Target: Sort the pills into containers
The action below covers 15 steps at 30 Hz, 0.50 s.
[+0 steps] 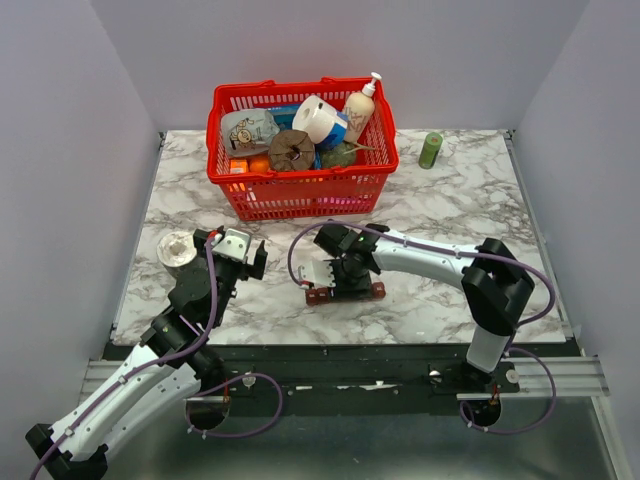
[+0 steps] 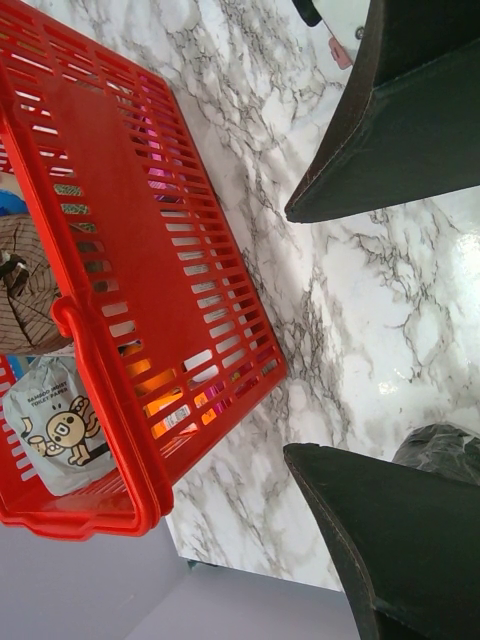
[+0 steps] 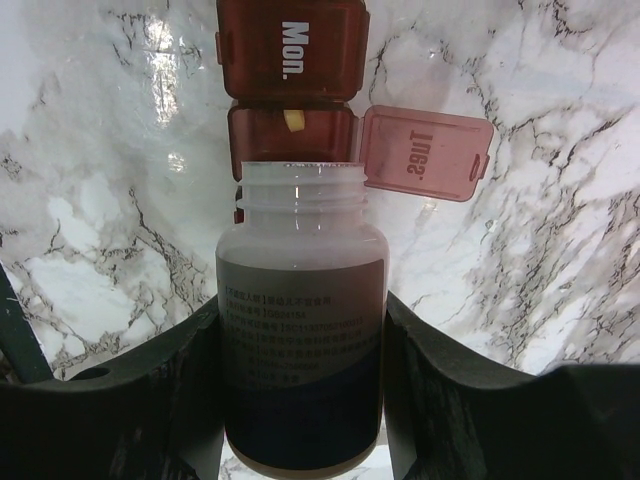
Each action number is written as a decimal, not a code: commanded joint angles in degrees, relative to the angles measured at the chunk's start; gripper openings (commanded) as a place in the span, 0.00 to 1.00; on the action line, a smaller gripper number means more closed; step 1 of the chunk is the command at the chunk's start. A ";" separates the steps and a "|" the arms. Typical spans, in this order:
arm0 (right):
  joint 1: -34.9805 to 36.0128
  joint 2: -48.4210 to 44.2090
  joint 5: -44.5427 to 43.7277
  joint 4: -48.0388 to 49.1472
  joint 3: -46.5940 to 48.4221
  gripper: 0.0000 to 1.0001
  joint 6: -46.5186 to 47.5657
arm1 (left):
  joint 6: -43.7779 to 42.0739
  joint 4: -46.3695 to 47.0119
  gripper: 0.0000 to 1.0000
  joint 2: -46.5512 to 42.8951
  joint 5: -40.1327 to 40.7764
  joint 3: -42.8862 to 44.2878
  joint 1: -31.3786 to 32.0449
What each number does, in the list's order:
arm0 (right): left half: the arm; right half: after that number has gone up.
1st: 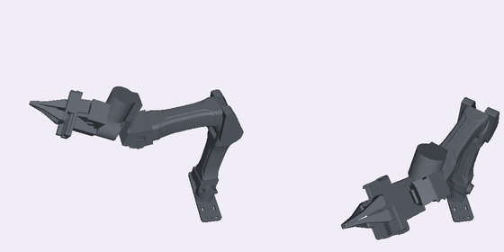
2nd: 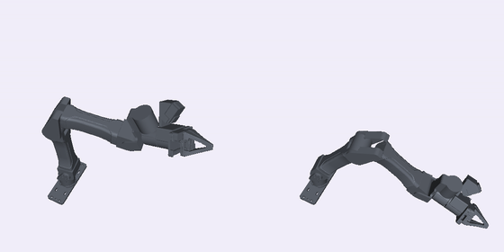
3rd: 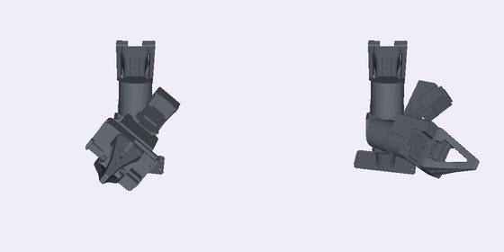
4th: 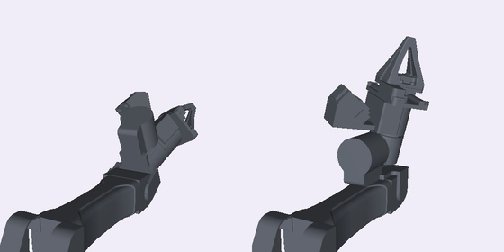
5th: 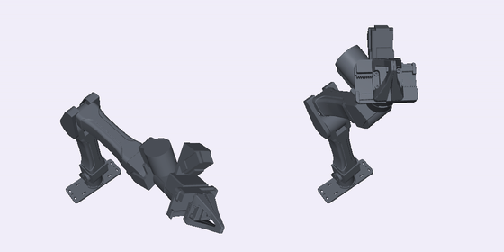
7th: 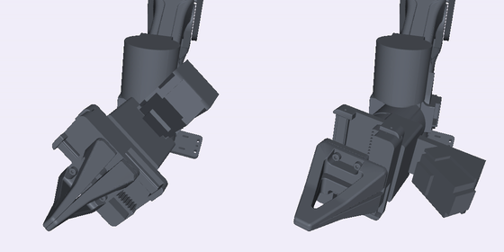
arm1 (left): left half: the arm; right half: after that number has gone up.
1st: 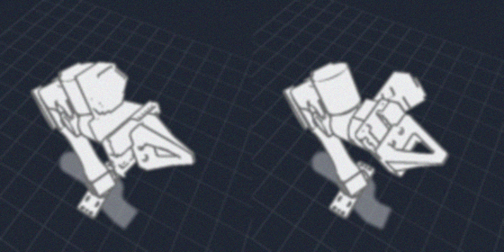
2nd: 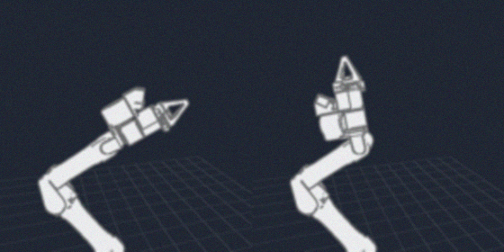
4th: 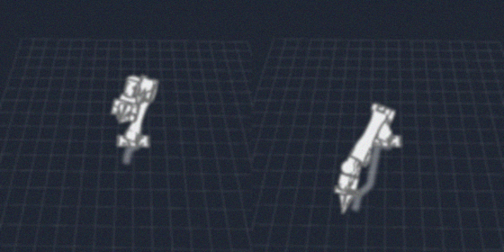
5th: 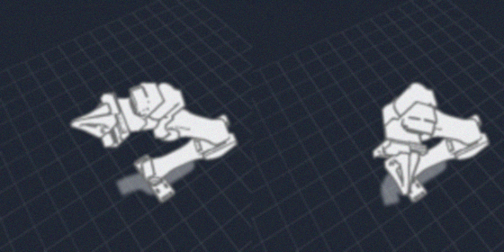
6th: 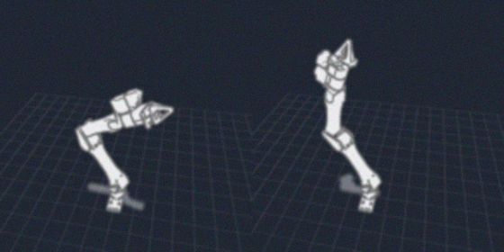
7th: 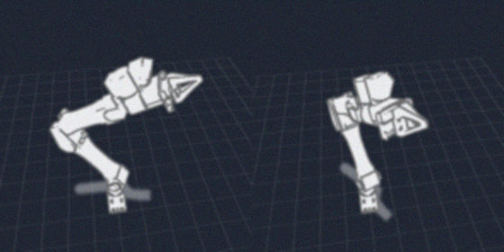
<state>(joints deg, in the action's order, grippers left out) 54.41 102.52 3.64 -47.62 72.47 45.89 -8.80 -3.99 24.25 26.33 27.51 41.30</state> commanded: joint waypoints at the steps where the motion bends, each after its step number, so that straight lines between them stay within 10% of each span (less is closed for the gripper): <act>1: 0.61 1.45 -1.62 -3.10 2.42 0.13 -0.45 | -0.69 0.47 0.99 -0.78 -0.66 -0.35 -0.25; 15: 1.05 1.72 -3.11 -3.80 2.77 0.13 -0.54 | -0.78 0.65 0.99 -0.70 -0.84 -0.44 -0.34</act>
<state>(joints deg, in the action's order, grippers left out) 54.81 102.87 2.44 -49.30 73.25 45.89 -8.82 -3.99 24.03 26.30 27.51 41.30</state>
